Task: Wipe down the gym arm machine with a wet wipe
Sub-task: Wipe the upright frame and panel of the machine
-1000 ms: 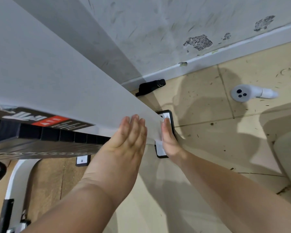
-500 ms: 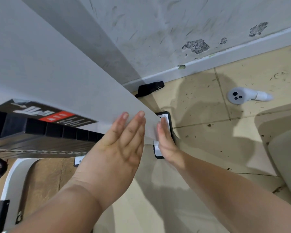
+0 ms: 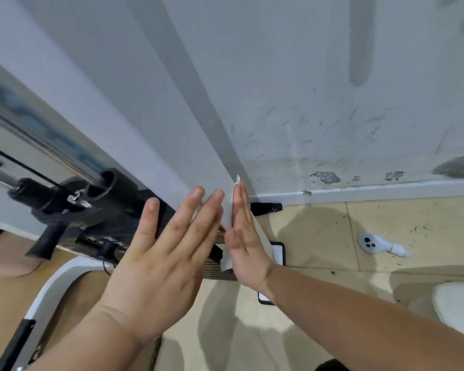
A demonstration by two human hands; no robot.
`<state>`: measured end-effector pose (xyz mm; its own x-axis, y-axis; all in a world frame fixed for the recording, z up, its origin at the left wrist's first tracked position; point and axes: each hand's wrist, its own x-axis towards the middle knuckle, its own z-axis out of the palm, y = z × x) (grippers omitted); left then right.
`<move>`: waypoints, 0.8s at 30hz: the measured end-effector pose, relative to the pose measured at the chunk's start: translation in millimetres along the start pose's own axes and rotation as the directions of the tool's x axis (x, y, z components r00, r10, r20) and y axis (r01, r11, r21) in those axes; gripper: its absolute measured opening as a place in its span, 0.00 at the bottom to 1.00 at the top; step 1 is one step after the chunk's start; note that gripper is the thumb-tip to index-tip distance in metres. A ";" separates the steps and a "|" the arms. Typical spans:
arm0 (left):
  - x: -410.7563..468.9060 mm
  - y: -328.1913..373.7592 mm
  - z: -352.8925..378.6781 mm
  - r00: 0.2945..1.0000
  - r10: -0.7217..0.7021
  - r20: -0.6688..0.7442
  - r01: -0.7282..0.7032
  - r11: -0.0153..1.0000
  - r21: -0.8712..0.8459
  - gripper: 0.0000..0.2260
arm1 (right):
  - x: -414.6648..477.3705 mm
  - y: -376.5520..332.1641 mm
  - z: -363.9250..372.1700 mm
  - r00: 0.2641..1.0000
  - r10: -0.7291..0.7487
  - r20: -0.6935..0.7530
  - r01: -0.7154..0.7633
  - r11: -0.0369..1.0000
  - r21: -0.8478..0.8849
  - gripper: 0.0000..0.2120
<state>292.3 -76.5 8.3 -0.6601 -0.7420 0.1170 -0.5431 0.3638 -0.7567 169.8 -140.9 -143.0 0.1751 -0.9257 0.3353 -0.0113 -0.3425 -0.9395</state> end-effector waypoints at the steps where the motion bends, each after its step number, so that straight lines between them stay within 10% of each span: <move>1: 0.1 -12.0 -10.0 0.999 -0.042 -0.015 0.042 0.999 -0.001 0.32 | 5.8 -17.1 -1.2 0.999 -0.035 0.000 0.035 0.999 0.002 0.49; 17: 8.6 -158.0 -115.3 0.767 -0.619 -0.165 0.555 0.771 -0.314 0.39 | 126.1 -288.9 -16.3 0.758 -0.651 0.038 0.633 0.721 -0.283 0.50; 24: 32.4 -182.4 -132.0 0.753 -0.606 -0.257 0.469 0.768 -0.436 0.34 | 198.2 -409.9 -59.5 0.423 -0.807 0.413 0.775 0.087 -0.626 0.45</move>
<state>301.5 -92.6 235.0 -0.3015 -0.6343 0.7118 -0.9530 0.1770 -0.2459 150.5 -193.6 312.7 0.4894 -0.0491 0.8707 -0.4810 -0.8480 0.2225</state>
